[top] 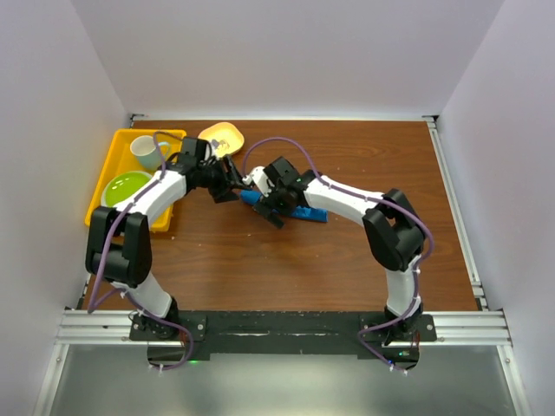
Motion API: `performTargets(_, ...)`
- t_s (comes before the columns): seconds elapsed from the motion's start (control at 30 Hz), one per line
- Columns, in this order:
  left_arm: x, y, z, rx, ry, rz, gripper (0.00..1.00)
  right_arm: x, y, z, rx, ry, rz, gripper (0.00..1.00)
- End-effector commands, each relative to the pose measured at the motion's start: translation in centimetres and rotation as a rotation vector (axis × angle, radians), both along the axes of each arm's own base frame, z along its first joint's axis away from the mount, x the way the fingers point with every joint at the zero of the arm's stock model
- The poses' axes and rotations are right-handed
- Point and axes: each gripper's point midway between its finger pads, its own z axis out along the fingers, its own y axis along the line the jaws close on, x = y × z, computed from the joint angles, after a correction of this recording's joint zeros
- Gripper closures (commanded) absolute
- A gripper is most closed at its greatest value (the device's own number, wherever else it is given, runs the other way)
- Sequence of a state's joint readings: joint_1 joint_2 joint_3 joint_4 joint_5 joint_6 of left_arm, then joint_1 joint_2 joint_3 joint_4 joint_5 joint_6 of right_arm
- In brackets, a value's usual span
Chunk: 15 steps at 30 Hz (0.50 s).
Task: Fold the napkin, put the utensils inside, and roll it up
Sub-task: Roll the napkin with the utensil
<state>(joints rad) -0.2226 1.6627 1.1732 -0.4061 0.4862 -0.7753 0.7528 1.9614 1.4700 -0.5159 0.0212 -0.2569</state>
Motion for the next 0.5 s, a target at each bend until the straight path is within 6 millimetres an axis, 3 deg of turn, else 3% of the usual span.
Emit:
performTargets(0.0, 0.0, 4.8, -1.4, 0.07, 0.019, 0.106, 0.39, 3.3, -2.5, -0.2, -0.185, -0.165, 0.029, 0.03)
performTargets(0.23, -1.0, 5.9, -2.0, 0.063, 0.03, 0.113, 0.41, 3.6, -1.9, -2.0, -0.199, -0.136, 0.061, 0.07)
performTargets(0.33, -0.8, 6.2, -1.7, 0.059, 0.02, 0.128, 0.41, 3.4, -1.8, -3.2, -0.197, -0.097, 0.046, 0.12)
performTargets(0.47, -0.6, 6.7, -1.7, 0.058, 0.018, 0.124, 0.41, 2.9, -1.4, -4.3, -0.146, -0.019, 0.012, 0.26)
